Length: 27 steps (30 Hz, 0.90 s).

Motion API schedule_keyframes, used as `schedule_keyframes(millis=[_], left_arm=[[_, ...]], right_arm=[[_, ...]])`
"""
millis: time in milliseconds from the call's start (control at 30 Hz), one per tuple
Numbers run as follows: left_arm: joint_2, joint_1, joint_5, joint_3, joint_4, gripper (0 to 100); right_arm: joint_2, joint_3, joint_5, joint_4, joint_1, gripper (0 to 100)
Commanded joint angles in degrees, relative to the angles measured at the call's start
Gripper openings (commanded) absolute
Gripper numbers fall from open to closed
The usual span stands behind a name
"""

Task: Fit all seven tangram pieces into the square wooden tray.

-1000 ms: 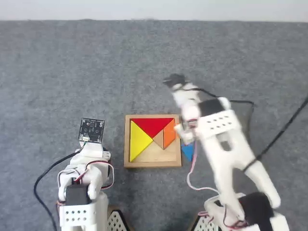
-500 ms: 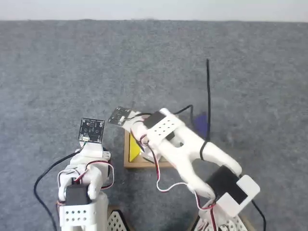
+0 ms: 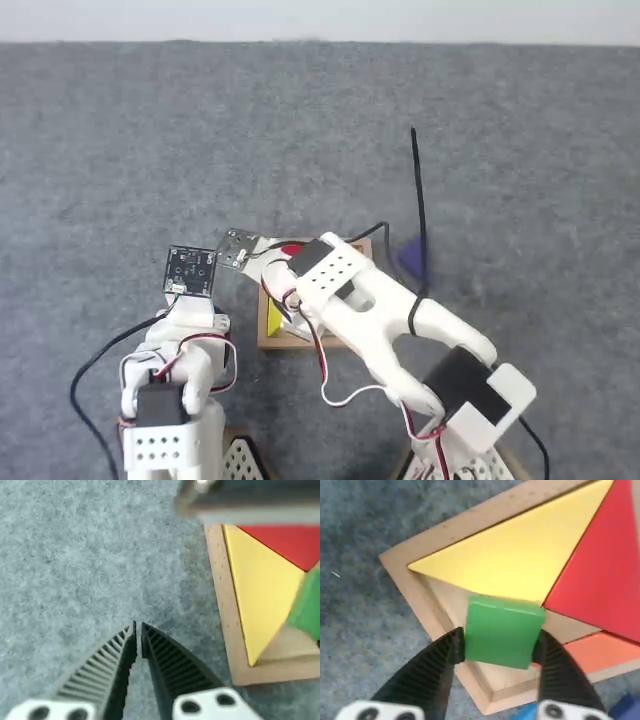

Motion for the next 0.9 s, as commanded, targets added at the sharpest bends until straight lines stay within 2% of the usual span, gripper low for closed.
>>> schedule_keyframes(millis=[0, 300, 533, 633, 700, 867], left_arm=[[-0.9, 0.3, -0.1, -0.6, 0.2, 2], [-0.9, 0.3, -0.1, -0.6, 0.2, 2], [-0.9, 0.3, -0.1, -0.6, 0.2, 2], [-0.9, 0.3, -0.1, -0.6, 0.2, 2], [-0.9, 0.3, -0.1, -0.6, 0.2, 2], [-0.9, 0.3, -0.1, -0.6, 0.2, 2]], right_arm=[[-0.2, -2.1, 0.7, -0.6, -0.3, 29.9], [-0.7, -2.2, 0.6, -0.4, 0.8, 30.0], [-4.4, -1.6, -0.3, -0.4, 12.3, 30.0], [-7.7, 0.9, -6.3, -1.5, 15.1, 29.9], [-9.2, 3.9, -8.6, -3.7, 15.1, 29.9], [-9.9, 7.0, -8.1, -6.6, 10.4, 29.9]])
